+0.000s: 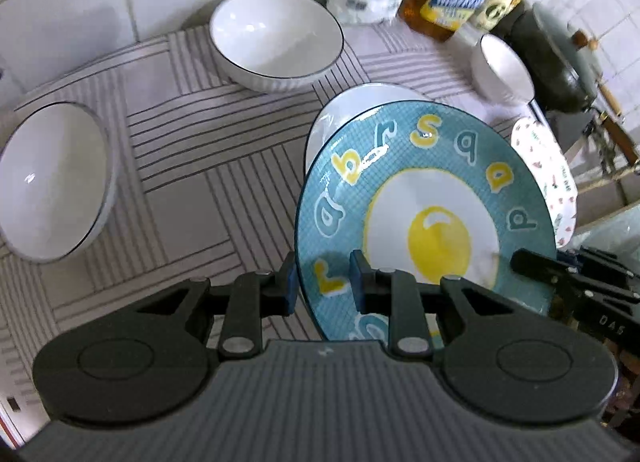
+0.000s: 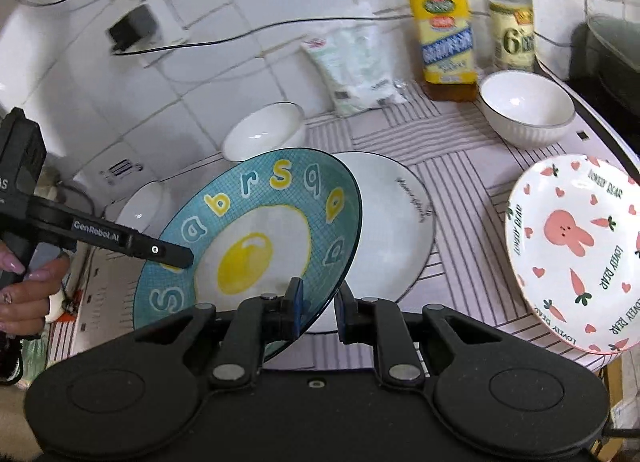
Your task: Organize plates and bowls
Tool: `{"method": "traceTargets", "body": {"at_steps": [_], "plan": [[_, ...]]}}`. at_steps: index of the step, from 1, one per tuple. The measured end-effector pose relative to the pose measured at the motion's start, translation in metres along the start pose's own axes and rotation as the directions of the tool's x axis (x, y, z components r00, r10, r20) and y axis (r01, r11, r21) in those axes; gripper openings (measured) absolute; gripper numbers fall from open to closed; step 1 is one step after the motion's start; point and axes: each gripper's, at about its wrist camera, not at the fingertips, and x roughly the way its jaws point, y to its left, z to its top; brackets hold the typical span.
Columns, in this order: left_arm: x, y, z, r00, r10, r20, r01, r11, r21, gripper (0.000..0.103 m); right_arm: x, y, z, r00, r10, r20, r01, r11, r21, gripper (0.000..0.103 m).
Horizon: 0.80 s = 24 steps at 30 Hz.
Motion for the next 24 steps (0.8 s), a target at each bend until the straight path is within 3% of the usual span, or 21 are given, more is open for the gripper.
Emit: {"method": "traceTargets", "body": {"at_steps": [9, 16, 20, 24], "plan": [[0.040, -0.018, 0.032, 0.994, 0.090, -0.057, -0.085, 0.993, 0.081, 0.028, 0.035, -0.025, 0.011, 0.999, -0.036, -0.036, 0.038, 0.996, 0.078, 0.021], [0.058, -0.024, 0.037, 0.985, 0.118, -0.124, -0.106, 0.989, 0.103, 0.026, 0.050, -0.018, 0.022, 0.987, -0.151, -0.050, 0.150, 0.989, -0.020, 0.022], [0.063, -0.031, 0.036, 0.981, 0.136, -0.138, -0.122, 0.987, 0.105, 0.026, 0.050, -0.020, 0.026, 0.984, -0.174, -0.040, 0.172, 0.984, -0.046, 0.022], [0.063, -0.036, 0.036, 0.975, 0.168, -0.142, -0.149, 0.979, 0.137, 0.026, 0.055, -0.011, 0.025, 0.975, -0.219, -0.047, 0.213, 0.970, -0.117, 0.029]]}}
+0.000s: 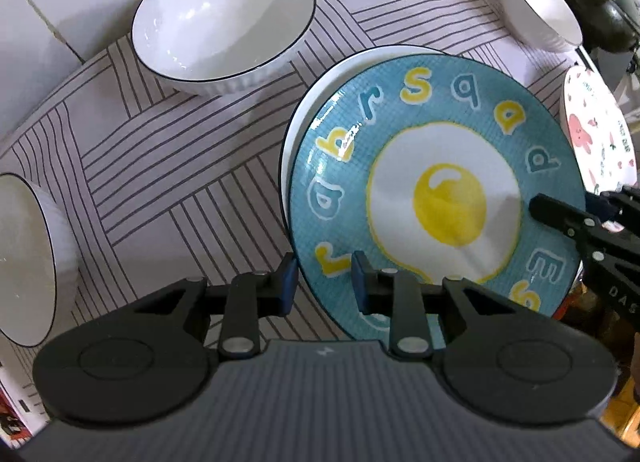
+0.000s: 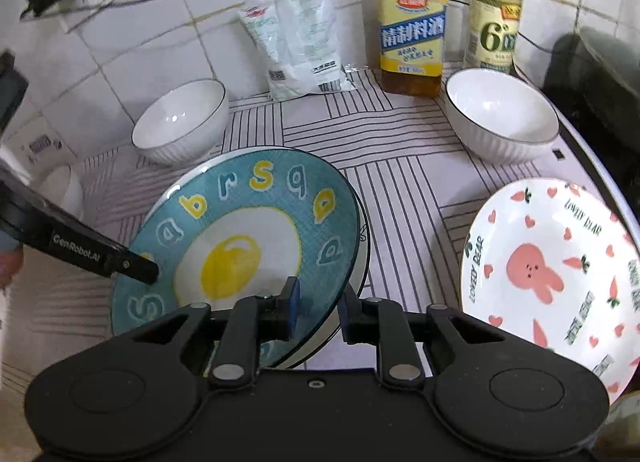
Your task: Organize plates and bowls
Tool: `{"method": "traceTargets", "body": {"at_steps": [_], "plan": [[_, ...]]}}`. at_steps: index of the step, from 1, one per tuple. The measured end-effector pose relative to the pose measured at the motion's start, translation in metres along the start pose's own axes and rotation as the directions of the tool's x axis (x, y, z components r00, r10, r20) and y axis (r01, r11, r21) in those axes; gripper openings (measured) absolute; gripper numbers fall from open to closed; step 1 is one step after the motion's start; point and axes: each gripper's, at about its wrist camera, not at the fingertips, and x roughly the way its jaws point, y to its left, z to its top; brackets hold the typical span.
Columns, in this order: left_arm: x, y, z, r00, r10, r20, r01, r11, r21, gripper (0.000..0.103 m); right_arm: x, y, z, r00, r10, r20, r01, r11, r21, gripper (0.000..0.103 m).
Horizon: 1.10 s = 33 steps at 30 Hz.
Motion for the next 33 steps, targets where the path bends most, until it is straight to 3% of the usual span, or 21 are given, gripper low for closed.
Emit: {"method": "traceTargets", "body": {"at_steps": [3, 5, 6, 9, 14, 19, 22, 24, 29, 33], "plan": [[0.001, -0.006, 0.000, 1.000, 0.018, -0.003, -0.018, 1.000, 0.007, 0.026, 0.007, 0.005, -0.001, 0.997, -0.069, -0.019, 0.068, 0.997, -0.024, 0.033], [0.002, -0.009, 0.002, 1.000, 0.015, -0.004, -0.015, 1.000, 0.000, 0.029, 0.013, 0.017, -0.005, 0.986, -0.163, -0.037, 0.157, 0.980, -0.123, 0.033], [0.003, -0.010, 0.003, 1.000, 0.013, -0.011, -0.013, 1.000, -0.006, 0.029, 0.010, 0.024, -0.009, 0.985, -0.171, -0.009, 0.167, 0.972, -0.163, 0.034], [-0.003, -0.011, -0.002, 1.000, 0.001, -0.013, -0.001, 1.000, -0.006, 0.031, 0.005, 0.033, -0.011, 0.988, -0.153, -0.017, 0.147, 0.971, -0.189, 0.043], [-0.018, -0.015, -0.020, 0.999, 0.000, 0.045, 0.000, 1.000, 0.014, 0.036, -0.015, 0.027, -0.014, 0.993, -0.117, 0.028, 0.120, 0.984, -0.131, 0.046], [-0.037, -0.010, -0.042, 0.996, 0.013, 0.094, -0.011, 1.000, -0.027, 0.037, -0.035, 0.014, -0.021, 0.994, -0.097, 0.047, 0.099, 0.994, -0.052, 0.047], [-0.059, -0.004, -0.056, 0.986, 0.046, 0.163, -0.039, 0.998, -0.043, 0.038, -0.060, 0.003, -0.029, 0.994, 0.030, 0.104, -0.033, 0.999, 0.028, 0.047], [-0.071, 0.001, -0.064, 0.979, 0.063, 0.196, -0.054, 0.997, -0.054, 0.039, -0.075, -0.005, -0.035, 0.990, 0.071, 0.120, -0.078, 0.996, 0.052, 0.047], [-0.095, 0.017, -0.085, 0.965, 0.011, 0.263, 0.006, 0.998, -0.062, 0.041, -0.105, -0.025, -0.048, 0.982, 0.088, 0.164, -0.107, 0.988, 0.111, 0.048], [-0.106, 0.009, -0.090, 0.956, 0.025, 0.291, -0.019, 1.000, -0.024, 0.041, -0.121, -0.041, -0.060, 0.984, 0.043, 0.173, -0.058, 0.995, 0.081, 0.052]]}}
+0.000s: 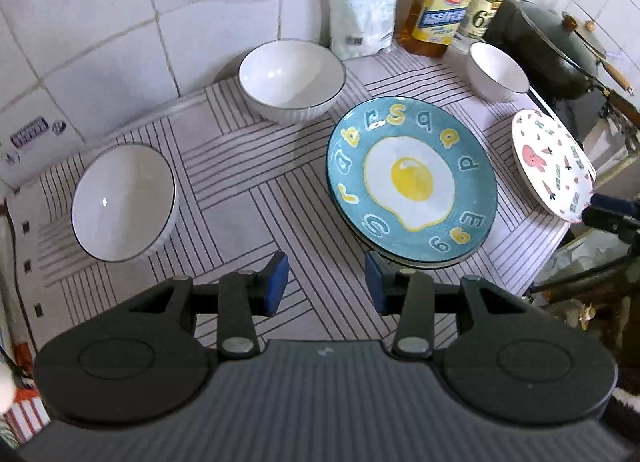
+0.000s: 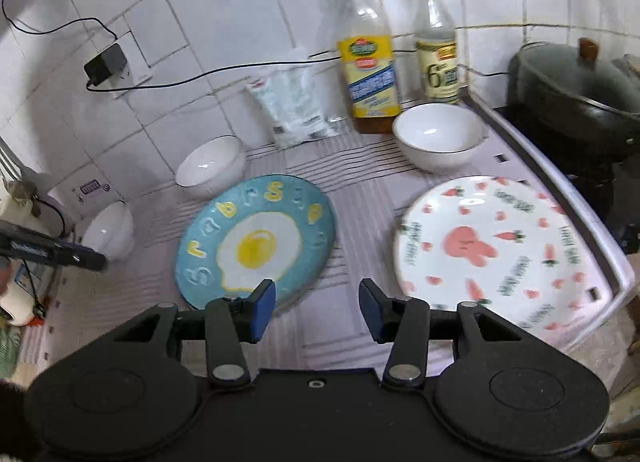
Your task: Organize plates and bowls
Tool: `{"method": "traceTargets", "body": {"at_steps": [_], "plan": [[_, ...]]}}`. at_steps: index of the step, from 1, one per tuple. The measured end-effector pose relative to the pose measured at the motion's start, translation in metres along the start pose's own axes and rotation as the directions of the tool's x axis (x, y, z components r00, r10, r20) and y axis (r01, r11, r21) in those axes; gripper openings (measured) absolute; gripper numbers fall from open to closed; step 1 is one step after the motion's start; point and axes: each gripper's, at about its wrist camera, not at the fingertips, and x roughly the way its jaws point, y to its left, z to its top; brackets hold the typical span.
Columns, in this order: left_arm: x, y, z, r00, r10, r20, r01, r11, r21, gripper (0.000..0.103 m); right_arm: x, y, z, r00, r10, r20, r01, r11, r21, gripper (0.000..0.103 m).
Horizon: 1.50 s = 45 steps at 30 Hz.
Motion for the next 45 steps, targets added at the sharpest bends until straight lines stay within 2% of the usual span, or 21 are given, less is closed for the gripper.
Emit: {"method": "traceTargets", "body": {"at_steps": [2, 6, 9, 13, 15, 18, 21, 23, 26, 29, 34, 37, 40, 42, 44, 45], "plan": [[-0.005, -0.010, 0.003, 1.000, 0.001, 0.008, -0.001, 1.000, 0.018, 0.041, -0.009, -0.006, -0.002, 0.999, -0.035, 0.010, 0.036, 0.999, -0.042, 0.054], [-0.010, -0.042, 0.010, 0.999, 0.004, 0.034, -0.006, 0.999, 0.047, 0.043, -0.027, -0.024, -0.005, 0.991, -0.112, 0.068, 0.119, 0.986, -0.114, 0.069], [-0.004, -0.076, 0.020, 0.999, -0.004, 0.053, 0.001, 0.998, 0.058, 0.048, -0.027, -0.049, -0.006, 0.987, -0.139, 0.080, 0.149, 0.980, -0.130, 0.069], [0.012, -0.125, 0.039, 0.999, -0.024, 0.035, 0.021, 0.997, 0.080, 0.050, -0.021, -0.082, -0.009, 0.978, -0.185, 0.094, 0.199, 0.966, -0.167, 0.069], [0.025, -0.153, 0.048, 0.999, -0.027, 0.043, 0.021, 0.992, 0.123, 0.050, -0.011, -0.099, -0.004, 0.992, -0.123, 0.020, 0.125, 0.973, -0.193, 0.068], [0.044, -0.188, 0.062, 0.999, -0.017, 0.031, 0.013, 0.989, 0.146, 0.050, 0.007, -0.118, 0.007, 0.995, -0.063, -0.077, 0.045, 0.975, -0.216, 0.067], [0.066, -0.209, 0.068, 0.995, -0.085, 0.059, 0.079, 0.992, 0.100, 0.051, 0.015, -0.135, 0.013, 0.996, -0.072, -0.052, 0.056, 0.963, -0.263, 0.068], [0.091, -0.224, 0.071, 0.997, -0.059, 0.041, 0.056, 0.997, 0.057, 0.051, 0.025, -0.154, 0.015, 0.996, -0.071, -0.048, 0.059, 0.976, -0.211, 0.068], [0.125, -0.246, 0.071, 1.000, -0.014, 0.024, 0.013, 0.999, 0.044, 0.051, 0.038, -0.176, 0.013, 0.995, -0.083, -0.048, 0.075, 0.986, -0.148, 0.068], [0.146, -0.256, 0.067, 1.000, 0.000, -0.021, 0.000, 1.000, 0.030, 0.051, 0.047, -0.188, 0.007, 0.994, -0.085, -0.062, 0.073, 0.983, -0.169, 0.067], [0.168, -0.261, 0.061, 0.996, 0.000, -0.086, 0.002, 1.000, 0.023, 0.055, 0.056, -0.211, -0.002, 0.996, -0.019, -0.082, 0.009, 0.993, -0.118, 0.053], [0.173, -0.256, 0.062, 0.993, -0.034, -0.114, 0.031, 0.999, -0.027, 0.055, 0.062, -0.220, -0.004, 0.996, 0.012, -0.089, -0.017, 0.998, -0.060, 0.044], [0.178, -0.251, 0.065, 0.989, -0.059, -0.137, 0.048, 0.995, -0.087, 0.055, 0.066, -0.225, -0.007, 0.993, 0.056, -0.099, -0.059, 0.998, -0.021, 0.042], [0.183, -0.247, 0.068, 0.984, -0.102, -0.149, 0.081, 0.987, -0.139, 0.052, 0.068, -0.230, -0.009, 0.992, 0.078, -0.100, -0.079, 0.997, 0.000, 0.037], [0.184, -0.247, 0.070, 0.983, -0.112, -0.145, 0.090, 0.984, -0.151, 0.050, 0.071, -0.238, -0.010, 0.987, 0.113, -0.111, -0.109, 0.993, 0.038, 0.030], [0.184, -0.249, 0.071, 0.984, -0.109, -0.143, 0.088, 0.986, -0.144, 0.043, 0.074, -0.240, -0.011, 0.985, 0.125, -0.119, -0.119, 0.992, 0.052, 0.025]]}}
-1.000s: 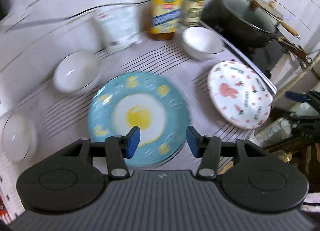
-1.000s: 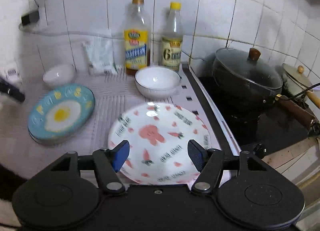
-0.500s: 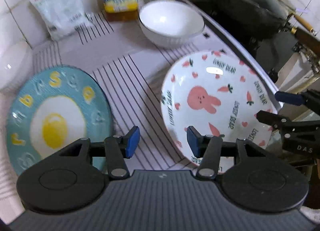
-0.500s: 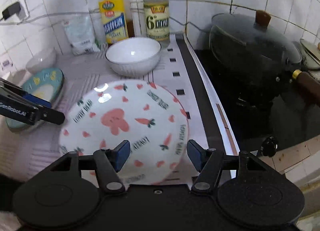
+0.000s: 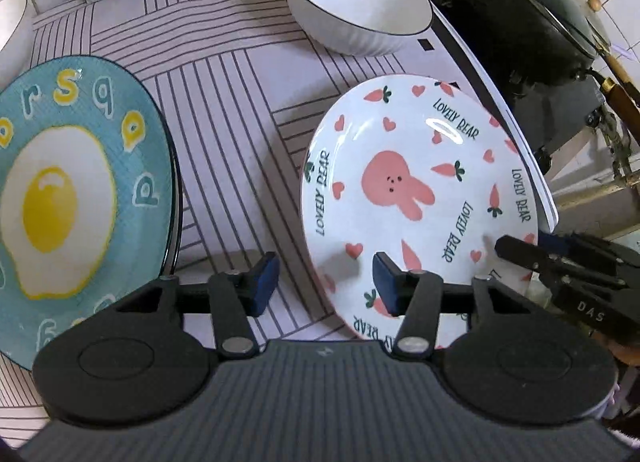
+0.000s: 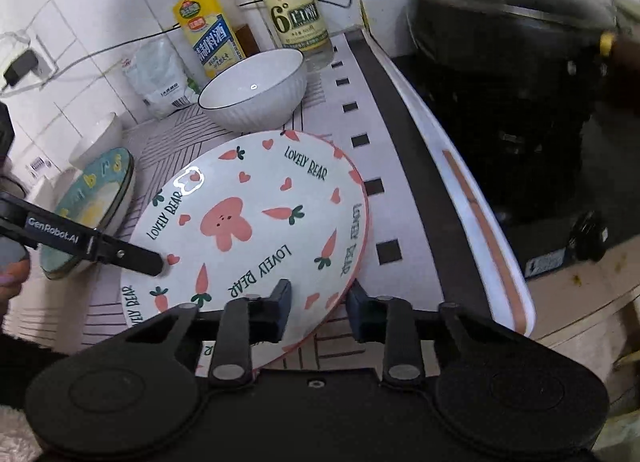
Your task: Organize plates and bowls
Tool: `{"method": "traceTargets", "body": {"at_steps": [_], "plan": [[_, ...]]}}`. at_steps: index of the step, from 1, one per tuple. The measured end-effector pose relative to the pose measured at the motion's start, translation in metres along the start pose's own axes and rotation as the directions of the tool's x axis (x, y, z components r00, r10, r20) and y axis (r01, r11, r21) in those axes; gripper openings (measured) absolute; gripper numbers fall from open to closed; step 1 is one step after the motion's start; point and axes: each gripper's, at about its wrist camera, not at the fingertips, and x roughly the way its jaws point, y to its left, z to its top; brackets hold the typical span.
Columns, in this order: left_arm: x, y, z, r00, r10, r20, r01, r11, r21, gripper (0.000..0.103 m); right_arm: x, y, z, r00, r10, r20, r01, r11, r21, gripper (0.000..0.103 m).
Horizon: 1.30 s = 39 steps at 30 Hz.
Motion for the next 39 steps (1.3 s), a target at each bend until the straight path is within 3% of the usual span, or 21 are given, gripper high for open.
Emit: {"method": "traceTargets", "body": {"at_steps": [3, 6, 12, 19, 24, 29, 39], "plan": [[0.002, -0.004, -0.002, 1.000, 0.005, 0.001, -0.005, 1.000, 0.025, 0.022, 0.005, -0.012, -0.001, 0.998, 0.054, 0.011, -0.055, 0.994, 0.099, 0.022], [0.005, -0.005, -0.006, 1.000, -0.008, 0.007, 0.008, 1.000, 0.017, 0.022, 0.007, -0.026, -0.004, 0.994, 0.100, 0.040, -0.106, 0.974, 0.201, 0.017], [0.008, -0.005, -0.005, 1.000, -0.004, 0.007, 0.005, 0.999, -0.032, 0.024, 0.008, -0.025, -0.009, 0.993, 0.099, 0.070, -0.110, 0.978, 0.177, 0.017], [0.001, -0.005, -0.006, 1.000, -0.007, -0.014, 0.007, 1.000, 0.001, 0.025, 0.001, -0.017, 0.001, 0.995, 0.104, 0.013, -0.104, 0.985, 0.141, 0.019], [-0.021, -0.009, -0.010, 0.998, 0.043, 0.044, -0.045, 0.998, 0.041, 0.024, -0.006, -0.002, 0.002, 0.988, 0.148, -0.034, -0.145, 0.987, 0.071, 0.024], [-0.039, 0.004, -0.021, 0.997, 0.036, 0.070, -0.037, 0.999, 0.017, 0.025, -0.012, 0.012, 0.005, 0.986, 0.168, -0.002, -0.168, 0.985, 0.025, 0.024], [-0.101, 0.022, -0.044, 0.976, 0.135, 0.169, -0.142, 0.989, 0.028, 0.026, -0.017, 0.053, 0.020, 0.966, 0.258, 0.023, -0.258, 0.966, -0.021, 0.024]]}}
